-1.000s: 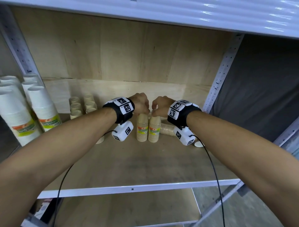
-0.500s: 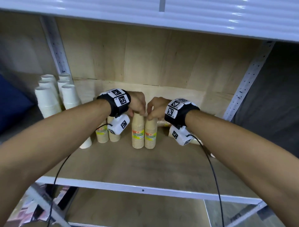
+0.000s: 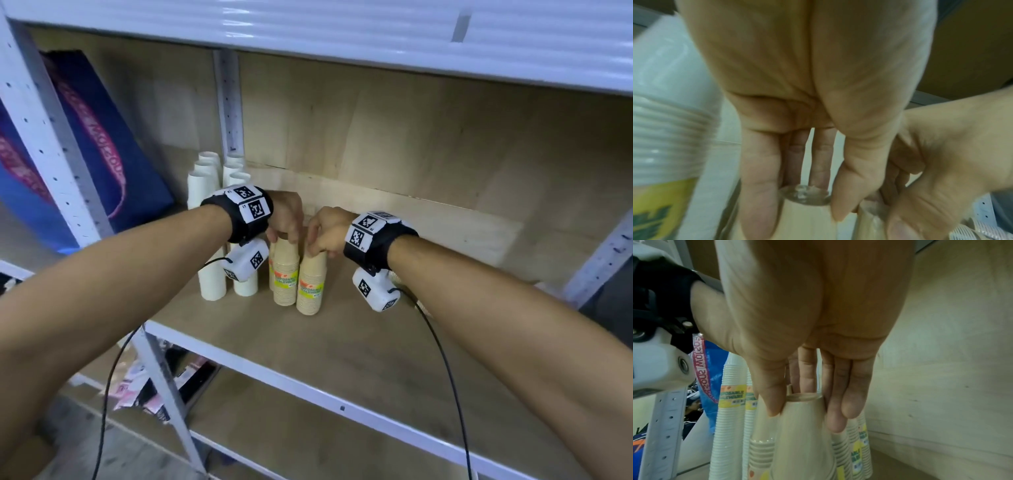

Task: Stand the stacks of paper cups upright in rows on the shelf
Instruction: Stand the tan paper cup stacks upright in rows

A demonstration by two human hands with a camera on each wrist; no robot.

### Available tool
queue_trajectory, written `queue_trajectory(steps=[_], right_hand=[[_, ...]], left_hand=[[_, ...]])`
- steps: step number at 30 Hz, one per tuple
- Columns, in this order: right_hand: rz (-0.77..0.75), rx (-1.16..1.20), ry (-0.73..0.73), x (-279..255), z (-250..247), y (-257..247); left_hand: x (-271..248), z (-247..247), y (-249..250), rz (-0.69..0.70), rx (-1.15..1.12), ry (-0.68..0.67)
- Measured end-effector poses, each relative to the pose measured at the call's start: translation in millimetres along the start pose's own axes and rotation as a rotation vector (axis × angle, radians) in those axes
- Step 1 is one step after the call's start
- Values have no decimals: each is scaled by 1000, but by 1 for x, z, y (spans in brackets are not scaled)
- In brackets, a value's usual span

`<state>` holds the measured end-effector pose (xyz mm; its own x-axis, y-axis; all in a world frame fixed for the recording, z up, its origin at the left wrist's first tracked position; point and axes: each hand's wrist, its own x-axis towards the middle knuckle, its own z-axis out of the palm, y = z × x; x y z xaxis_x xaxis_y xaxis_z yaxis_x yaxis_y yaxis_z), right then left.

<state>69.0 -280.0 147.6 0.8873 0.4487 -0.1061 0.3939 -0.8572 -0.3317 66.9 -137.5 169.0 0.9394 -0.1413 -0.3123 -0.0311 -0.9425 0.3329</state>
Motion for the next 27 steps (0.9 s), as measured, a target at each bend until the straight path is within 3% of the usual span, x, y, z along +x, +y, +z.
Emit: queue_trajectory(steps=[16,23,27], right_hand=[[-64,46,23,13,14,-6],[-15,83,60,12,11,3],[47,14,100,3,-6,18]], left_hand=[[-1,14,-16,-44,78,35],[-2,5,-13,-6,184,48],[0,-12,-8,45,117,112]])
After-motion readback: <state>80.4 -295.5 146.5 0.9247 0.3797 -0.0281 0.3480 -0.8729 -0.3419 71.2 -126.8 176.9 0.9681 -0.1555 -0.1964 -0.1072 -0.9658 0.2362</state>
